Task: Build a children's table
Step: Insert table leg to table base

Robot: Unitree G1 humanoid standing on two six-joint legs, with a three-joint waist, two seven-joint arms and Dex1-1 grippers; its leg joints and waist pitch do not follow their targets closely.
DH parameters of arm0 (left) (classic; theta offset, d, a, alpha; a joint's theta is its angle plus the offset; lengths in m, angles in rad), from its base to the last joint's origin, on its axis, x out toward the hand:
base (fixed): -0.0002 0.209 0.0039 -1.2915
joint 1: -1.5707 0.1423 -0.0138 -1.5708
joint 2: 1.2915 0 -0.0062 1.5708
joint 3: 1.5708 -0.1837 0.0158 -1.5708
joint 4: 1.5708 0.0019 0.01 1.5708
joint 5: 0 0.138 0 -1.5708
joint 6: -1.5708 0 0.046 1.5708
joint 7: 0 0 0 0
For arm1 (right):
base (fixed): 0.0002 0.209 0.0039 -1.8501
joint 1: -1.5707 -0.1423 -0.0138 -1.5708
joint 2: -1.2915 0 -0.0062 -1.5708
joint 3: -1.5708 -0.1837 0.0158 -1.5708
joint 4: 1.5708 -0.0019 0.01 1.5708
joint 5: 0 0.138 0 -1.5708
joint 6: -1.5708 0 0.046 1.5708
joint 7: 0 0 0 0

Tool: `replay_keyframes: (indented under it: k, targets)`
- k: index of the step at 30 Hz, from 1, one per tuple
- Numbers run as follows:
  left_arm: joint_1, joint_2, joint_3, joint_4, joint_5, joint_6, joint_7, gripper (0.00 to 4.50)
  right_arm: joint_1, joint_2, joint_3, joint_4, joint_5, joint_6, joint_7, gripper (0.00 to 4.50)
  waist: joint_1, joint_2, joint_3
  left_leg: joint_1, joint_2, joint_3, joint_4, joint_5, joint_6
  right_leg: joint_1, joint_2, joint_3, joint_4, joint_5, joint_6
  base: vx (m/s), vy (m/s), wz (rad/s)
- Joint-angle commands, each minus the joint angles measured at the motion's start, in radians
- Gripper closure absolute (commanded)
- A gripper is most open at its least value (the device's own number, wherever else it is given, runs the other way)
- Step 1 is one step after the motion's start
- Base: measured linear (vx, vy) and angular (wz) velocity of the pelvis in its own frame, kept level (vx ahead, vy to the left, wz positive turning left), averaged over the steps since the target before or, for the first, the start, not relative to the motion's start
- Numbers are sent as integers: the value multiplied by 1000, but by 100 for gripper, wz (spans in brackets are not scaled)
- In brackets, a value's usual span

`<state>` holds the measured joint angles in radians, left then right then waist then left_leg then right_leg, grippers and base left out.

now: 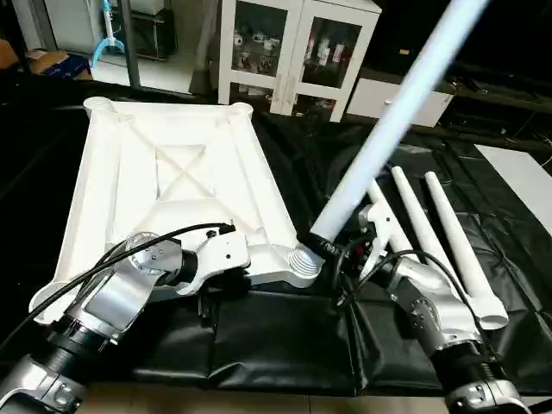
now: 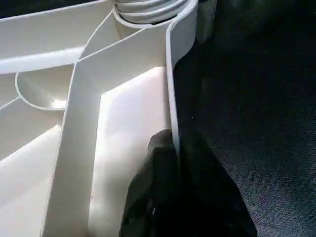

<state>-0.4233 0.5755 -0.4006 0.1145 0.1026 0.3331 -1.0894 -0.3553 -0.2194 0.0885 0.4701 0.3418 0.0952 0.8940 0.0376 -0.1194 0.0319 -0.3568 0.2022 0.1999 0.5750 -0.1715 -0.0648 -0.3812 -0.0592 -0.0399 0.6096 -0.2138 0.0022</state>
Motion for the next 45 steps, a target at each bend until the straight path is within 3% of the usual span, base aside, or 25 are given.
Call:
replay_keyframes:
  k: [1,8,14,17,19,20,24,26,27,31,32,34,41,44,45]
  targets:
    - [11,5,-20,-12,-4,-6,-26,450,68,-78,93,76,-166,74,9,264,-7,27,-28,23,43,-31,-80,-435,-64,-6,-73,45,-95,-382,-135,0,0,0]
    - [15,9,-19,-18,-6,-2,-28,450,62,-86,147,65,-193,109,44,264,-8,27,-27,24,44,-33,-82,-447,-68,-8,-73,46,-95,-377,-134,0,0,0]
    - [16,13,-20,-20,-8,-1,-32,450,19,-68,154,107,-162,155,41,264,-13,27,-26,24,43,-35,-83,-472,-72,-10,-72,45,-96,-396,-132,0,0,0]
    - [15,10,-20,-18,-8,-3,-32,450,-4,-53,129,149,-145,174,23,264,-16,28,-25,24,43,-37,-83,-488,-76,-11,-73,45,-98,-415,-131,0,0,0]
    - [15,8,-21,-18,-7,-3,-33,450,-29,-38,114,208,-167,150,-14,264,-21,27,-23,24,42,-39,-83,-514,-80,-14,-74,44,-101,-448,-126,0,0,0]
    - [16,8,-21,-18,-7,-3,-33,450,-31,-36,112,214,-169,147,-18,264,-21,32,-21,24,42,-42,-85,-524,-83,-14,-75,43,-103,-464,-121,0,0,0]
    - [19,8,-19,-24,-10,-2,-31,450,-21,-29,104,205,-169,118,-47,264,-26,31,-19,30,41,-50,-85,-581,-90,-20,-76,39,-113,-538,-94,0,0,0]
    - [21,9,-18,-26,-10,-1,-29,450,-12,-30,104,193,-171,109,-50,264,-27,31,-19,32,41,-51,-86,-594,-91,-22,-74,38,-115,-537,-92,0,0,0]
    - [23,9,-18,-30,-10,0,-27,450,0,-31,102,178,-171,97,-54,264,-27,26,-19,33,41,-51,-86,-593,-88,-23,-75,37,-115,-536,-93,0,0,0]
    - [28,10,-17,-35,-9,1,-23,450,17,-27,95,162,-166,80,-57,264,-29,30,-21,30,43,-50,-92,-589,-90,-20,-72,38,-111,-474,-106,0,0,0]
    - [28,9,-16,-36,-9,1,-22,450,19,-23,88,163,-162,72,-63,264,-28,36,-20,30,43,-50,-93,-588,-91,-20,-72,39,-111,-466,-108,0,0,0]
    - [28,7,-15,-35,-8,-1,-22,450,20,-17,76,167,-160,58,-80,264,-29,33,-20,33,42,-47,-91,-592,-89,-24,-71,41,-113,-457,-111,0,0,0]
    - [25,-4,-4,-35,-11,6,0,450,-7,5,22,196,-155,7,-193,264,-34,36,-16,35,41,-53,-92,-636,-91,-29,-74,38,-122,-536,-91,0,0,0]
    - [25,-26,21,-50,-21,50,36,450,-28,25,-25,225,-167,-21,-339,264,-46,36,-15,35,40,-58,-93,-663,-98,-29,-74,33,-124,-562,-84,0,0,0]
    - [24,-34,28,-55,-24,64,47,450,-31,29,-34,231,-174,-29,-376,264,-52,36,-16,30,39,-61,-95,-663,-101,-24,-74,30,-124,-560,-83,0,0,0]
